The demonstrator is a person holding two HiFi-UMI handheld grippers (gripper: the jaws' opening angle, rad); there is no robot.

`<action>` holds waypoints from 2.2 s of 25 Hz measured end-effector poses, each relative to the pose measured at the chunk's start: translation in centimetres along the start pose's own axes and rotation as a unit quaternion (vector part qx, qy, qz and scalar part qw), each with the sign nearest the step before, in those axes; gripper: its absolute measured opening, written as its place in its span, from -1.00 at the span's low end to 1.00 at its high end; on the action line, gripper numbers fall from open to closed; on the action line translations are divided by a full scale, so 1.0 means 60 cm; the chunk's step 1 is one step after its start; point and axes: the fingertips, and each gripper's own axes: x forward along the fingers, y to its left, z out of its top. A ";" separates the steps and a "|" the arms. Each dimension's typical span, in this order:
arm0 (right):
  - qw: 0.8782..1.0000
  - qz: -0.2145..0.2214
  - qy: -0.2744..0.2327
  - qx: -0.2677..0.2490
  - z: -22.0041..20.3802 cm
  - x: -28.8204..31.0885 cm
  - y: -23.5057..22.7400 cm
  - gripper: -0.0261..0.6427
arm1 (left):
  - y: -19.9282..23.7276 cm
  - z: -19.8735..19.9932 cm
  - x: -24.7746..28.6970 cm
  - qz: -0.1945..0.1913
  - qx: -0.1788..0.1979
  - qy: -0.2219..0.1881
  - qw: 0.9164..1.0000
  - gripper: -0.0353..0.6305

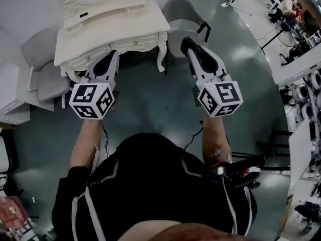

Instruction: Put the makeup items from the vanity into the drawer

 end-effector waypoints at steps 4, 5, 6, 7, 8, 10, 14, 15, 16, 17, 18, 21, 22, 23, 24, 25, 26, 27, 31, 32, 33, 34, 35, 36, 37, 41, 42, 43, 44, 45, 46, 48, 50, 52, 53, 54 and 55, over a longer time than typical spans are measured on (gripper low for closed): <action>1.000 0.009 0.000 0.005 -0.007 -0.012 -0.039 -0.64 | -0.023 -0.010 0.023 0.013 0.001 0.010 1.000 -0.88; 1.000 0.012 -0.001 0.004 -0.008 -0.014 -0.048 -0.64 | -0.028 -0.012 0.028 0.016 0.001 0.013 1.000 -0.88; 1.000 0.016 -0.003 0.003 -0.008 -0.015 -0.055 -0.64 | -0.033 -0.013 0.033 0.018 0.003 0.015 1.000 -0.88; 1.000 0.019 -0.004 0.002 -0.010 -0.014 -0.061 -0.64 | -0.037 -0.014 0.037 0.020 0.006 0.017 1.000 -0.88; 1.000 0.020 -0.003 0.003 -0.014 -0.011 -0.066 -0.64 | -0.039 -0.016 0.042 0.022 0.010 0.018 1.000 -0.88; 1.000 0.021 0.001 0.009 -0.024 -0.001 -0.073 -0.64 | -0.035 -0.022 0.050 0.025 0.014 0.020 0.999 -0.88; 1.000 0.020 0.007 0.011 -0.038 0.035 -0.082 -0.64 | -0.010 -0.031 0.078 0.021 0.013 0.023 0.999 -0.88; 1.000 0.019 0.008 0.010 -0.039 0.048 -0.084 -0.64 | -0.001 -0.033 0.088 0.018 0.013 0.023 0.999 -0.88; 1.000 0.017 0.010 0.009 -0.041 0.063 -0.085 -0.64 | 0.010 -0.034 0.097 0.015 0.013 0.023 1.000 -0.88; 1.000 0.016 0.012 0.008 -0.042 0.079 -0.085 -0.64 | 0.022 -0.035 0.107 0.013 0.013 0.023 1.000 -0.88; 1.000 0.015 0.014 0.007 -0.044 0.095 -0.084 -0.64 | 0.036 -0.036 0.117 0.011 0.014 0.023 1.000 -0.88; 1.000 0.010 0.019 -0.003 -0.045 0.145 -0.079 -0.64 | 0.082 -0.033 0.148 0.006 0.018 0.016 1.000 -0.88; 1.000 0.008 0.020 -0.007 -0.043 0.163 -0.079 -0.64 | 0.099 -0.033 0.160 0.004 0.019 0.015 1.000 -0.88; 1.000 0.006 0.021 -0.009 -0.042 0.182 -0.079 -0.64 | 0.116 -0.033 0.171 0.002 0.018 0.016 1.000 -0.88; 1.000 0.004 0.022 -0.009 -0.040 0.200 -0.078 -0.64 | 0.134 -0.032 0.182 0.001 0.016 0.017 1.000 -0.88; 1.000 0.002 0.022 -0.009 -0.039 0.218 -0.078 -0.64 | 0.151 -0.031 0.191 -0.001 0.015 0.018 1.000 -0.88; 1.000 0.000 0.023 -0.010 -0.037 0.234 -0.079 -0.64 | 0.167 -0.028 0.200 -0.002 0.016 0.018 1.000 -0.88; 1.000 -0.001 0.022 -0.012 -0.035 0.249 -0.079 -0.64 | 0.183 -0.024 0.210 -0.003 0.016 0.018 1.000 -0.88; 1.000 0.004 0.019 -0.011 -0.038 0.321 -0.078 -0.64 | 0.247 -0.022 0.253 -0.003 0.013 0.016 1.000 -0.88; 1.000 0.006 0.023 -0.011 -0.043 0.338 -0.075 -0.64 | 0.263 -0.024 0.262 -0.002 0.012 0.017 1.000 -0.88; 1.000 0.005 0.027 -0.012 -0.047 0.354 -0.073 -0.64 | 0.278 -0.026 0.270 -0.002 0.011 0.018 1.000 -0.88; 0.999 0.005 0.030 -0.013 -0.050 0.370 -0.071 -0.64 | 0.291 -0.027 0.277 -0.003 0.008 0.019 1.000 -0.88; 0.999 0.004 0.032 -0.013 -0.052 0.384 -0.068 -0.64 | 0.302 -0.028 0.284 -0.005 0.007 0.020 1.000 -0.88; 0.999 0.004 0.033 -0.012 -0.053 0.399 -0.066 -0.64 | 0.313 -0.029 0.291 -0.008 0.007 0.021 1.000 -0.88; 0.999 0.003 0.034 -0.012 -0.053 0.413 -0.064 -0.64 | 0.324 -0.030 0.297 -0.010 0.008 0.022 1.000 -0.88; 0.999 -0.004 0.046 -0.017 -0.062 0.470 -0.057 -0.64 | 0.372 -0.036 0.324 -0.015 0.002 0.020 1.000 -0.88; 0.999 -0.005 0.048 -0.018 -0.064 0.484 -0.056 -0.64 | 0.383 -0.038 0.330 -0.017 0.000 0.021 1.000 -0.88; 0.999 -0.007 0.049 -0.019 -0.064 0.498 -0.054 -0.64 | 0.393 -0.039 0.336 -0.021 -0.001 0.021 1.000 -0.88; 0.999 -0.008 0.049 -0.019 -0.064 0.510 -0.053 -0.64 | 0.402 -0.039 0.342 -0.026 -0.001 0.021 0.999 -0.88; 0.999 -0.010 0.049 -0.019 -0.065 0.521 -0.050 -0.64 | 0.411 -0.039 0.347 -0.032 -0.001 0.020 0.999 -0.88; 0.999 -0.011 0.049 -0.019 -0.067 0.531 -0.048 -0.64 | 0.420 -0.040 0.351 -0.037 -0.002 0.020 0.999 -0.88; 0.999 -0.013 0.051 -0.014 -0.073 0.548 -0.043 -0.64 | 0.438 -0.045 0.359 -0.042 -0.005 0.022 0.999 -0.88; 0.998 -0.012 0.055 -0.011 -0.077 0.564 -0.039 -0.64 | 0.453 -0.050 0.365 -0.041 -0.008 0.026 0.999 -0.88; 0.998 -0.013 0.057 -0.014 -0.075 0.580 -0.042 -0.64 | 0.463 -0.053 0.374 -0.041 -0.011 0.028 0.999 -0.88; 0.998 -0.014 0.057 -0.016 -0.072 0.588 -0.045 -0.64 | 0.468 -0.053 0.380 -0.041 -0.012 0.029 0.999 -0.88; 0.998 -0.014 0.057 -0.017 -0.070 0.598 -0.049 -0.64 | 0.472 -0.055 0.387 -0.041 -0.013 0.031 0.999 -0.88; 0.998 -0.013 0.056 -0.017 -0.069 0.608 -0.054 -0.64 | 0.476 -0.056 0.394 -0.040 -0.013 0.032 0.999 -0.88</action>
